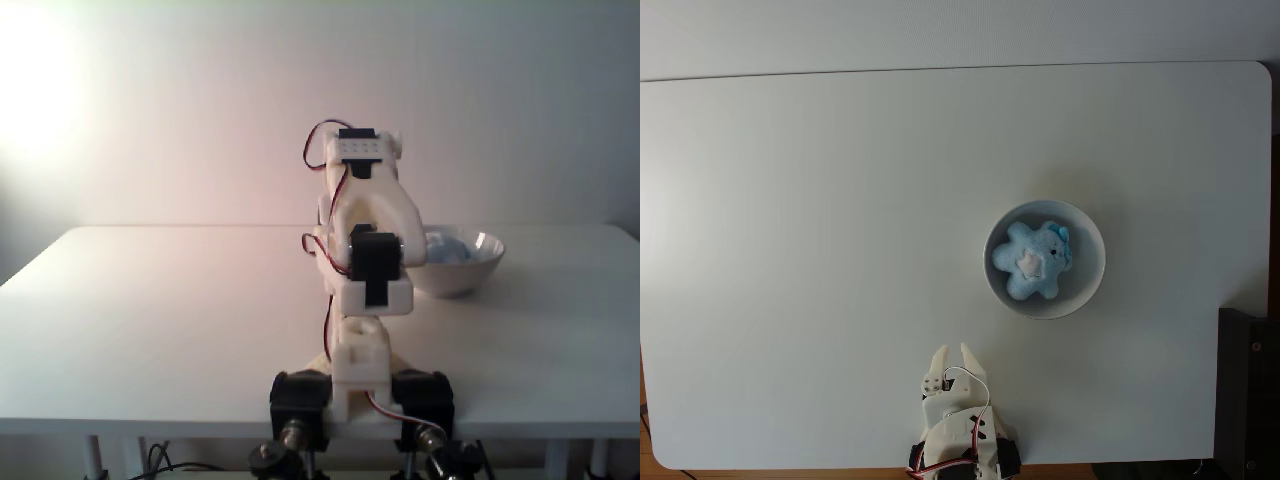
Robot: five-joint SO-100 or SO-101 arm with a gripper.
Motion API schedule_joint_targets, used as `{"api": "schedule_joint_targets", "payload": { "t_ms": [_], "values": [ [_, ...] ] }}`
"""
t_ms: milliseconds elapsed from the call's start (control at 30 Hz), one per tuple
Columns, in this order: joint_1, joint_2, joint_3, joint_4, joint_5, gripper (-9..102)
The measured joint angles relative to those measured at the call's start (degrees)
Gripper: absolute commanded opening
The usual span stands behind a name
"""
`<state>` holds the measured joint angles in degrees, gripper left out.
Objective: Grasp a skyblue doll and put it into the bowl.
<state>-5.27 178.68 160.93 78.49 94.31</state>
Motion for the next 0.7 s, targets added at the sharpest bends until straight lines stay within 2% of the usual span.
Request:
{"api": "schedule_joint_targets", "payload": {
  "t_ms": [700],
  "values": [
    [0.00, 0.00, 5.54, 0.35, 0.00, 7]
  ]
}}
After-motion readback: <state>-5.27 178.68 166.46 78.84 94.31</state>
